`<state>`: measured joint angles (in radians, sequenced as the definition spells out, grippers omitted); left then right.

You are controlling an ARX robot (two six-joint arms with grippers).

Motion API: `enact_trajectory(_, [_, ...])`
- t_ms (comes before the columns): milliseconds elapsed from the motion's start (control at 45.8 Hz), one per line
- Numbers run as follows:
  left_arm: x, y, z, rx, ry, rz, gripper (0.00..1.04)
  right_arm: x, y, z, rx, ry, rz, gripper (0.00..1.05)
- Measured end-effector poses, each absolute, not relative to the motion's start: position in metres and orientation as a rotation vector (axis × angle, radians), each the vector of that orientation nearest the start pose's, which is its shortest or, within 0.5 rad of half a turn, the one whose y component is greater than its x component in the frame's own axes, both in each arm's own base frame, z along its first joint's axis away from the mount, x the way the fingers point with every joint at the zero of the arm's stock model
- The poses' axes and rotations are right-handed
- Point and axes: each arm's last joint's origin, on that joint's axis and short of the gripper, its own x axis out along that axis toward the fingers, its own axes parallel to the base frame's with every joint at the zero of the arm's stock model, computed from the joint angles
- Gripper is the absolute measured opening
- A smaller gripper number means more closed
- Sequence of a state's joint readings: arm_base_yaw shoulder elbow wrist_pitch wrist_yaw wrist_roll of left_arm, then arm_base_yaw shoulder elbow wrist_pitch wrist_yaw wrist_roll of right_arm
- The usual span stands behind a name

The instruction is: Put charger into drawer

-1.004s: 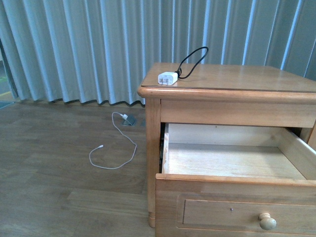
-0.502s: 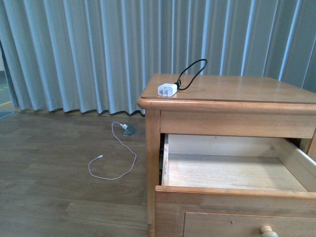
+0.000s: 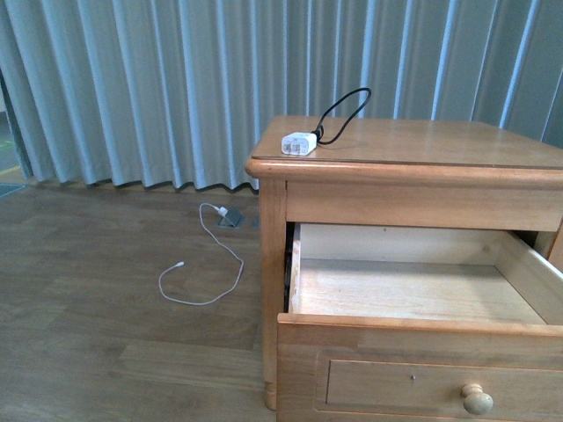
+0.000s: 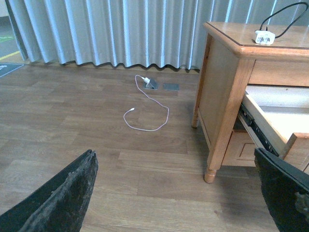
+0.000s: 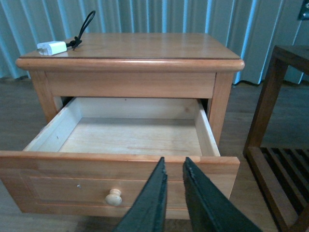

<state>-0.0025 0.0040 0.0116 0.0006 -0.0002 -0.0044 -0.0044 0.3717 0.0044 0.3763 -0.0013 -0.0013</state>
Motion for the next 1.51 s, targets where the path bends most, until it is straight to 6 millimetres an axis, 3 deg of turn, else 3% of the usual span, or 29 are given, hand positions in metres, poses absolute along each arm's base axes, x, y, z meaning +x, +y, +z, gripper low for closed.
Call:
enact_trajectory(109, [0.097, 0.0, 0.167, -0.004, -0.008, -0.002, 0.99, 0.121, 0.0, 0.169, -0.001, -0.013, -0.003, 0.39])
enact_trajectory(196, [0.107, -0.004, 0.176, -0.07, -0.075, 0.201, 0.99, 0.121, 0.0, 0.169, -0.001, -0.012, -0.003, 0.56])
enact_trajectory(262, [0.124, -0.012, 0.179, -0.081, -0.069, 0.229, 0.99, 0.121, 0.0, 0.169, -0.002, -0.013, -0.003, 0.72])
enact_trajectory(393, [0.176, -0.031, 0.194, -0.082, -0.02, 0.141, 0.99, 0.121, 0.0, 0.169, 0.0, -0.013, -0.003, 0.98])
enact_trajectory(655, [0.273, -0.075, 0.207, -0.052, 0.082, 0.02, 0.99, 0.121, 0.0, 0.169, 0.0, -0.013, -0.003, 0.96])
enact_trajectory(742, [0.314, -0.097, 0.214, -0.065, 0.088, -0.03, 0.99, 0.121, 0.0, 0.169, 0.0, -0.013, -0.003, 0.96])
enact_trajectory(1004, [0.406, -0.158, 0.22, -0.088, 0.082, -0.123, 0.99, 0.121, 0.0, 0.169, 0.0, -0.013, -0.003, 0.96])
enact_trajectory(1288, [0.462, -0.214, 0.233, -0.109, 0.046, -0.185, 0.99, 0.121, 0.0, 0.169, 0.0, -0.013, -0.003, 0.96])
enact_trajectory(1506, [0.485, -0.229, 0.234, -0.124, 0.045, -0.181, 0.99, 0.121, 0.0, 0.169, 0.0, -0.013, -0.003, 0.96])
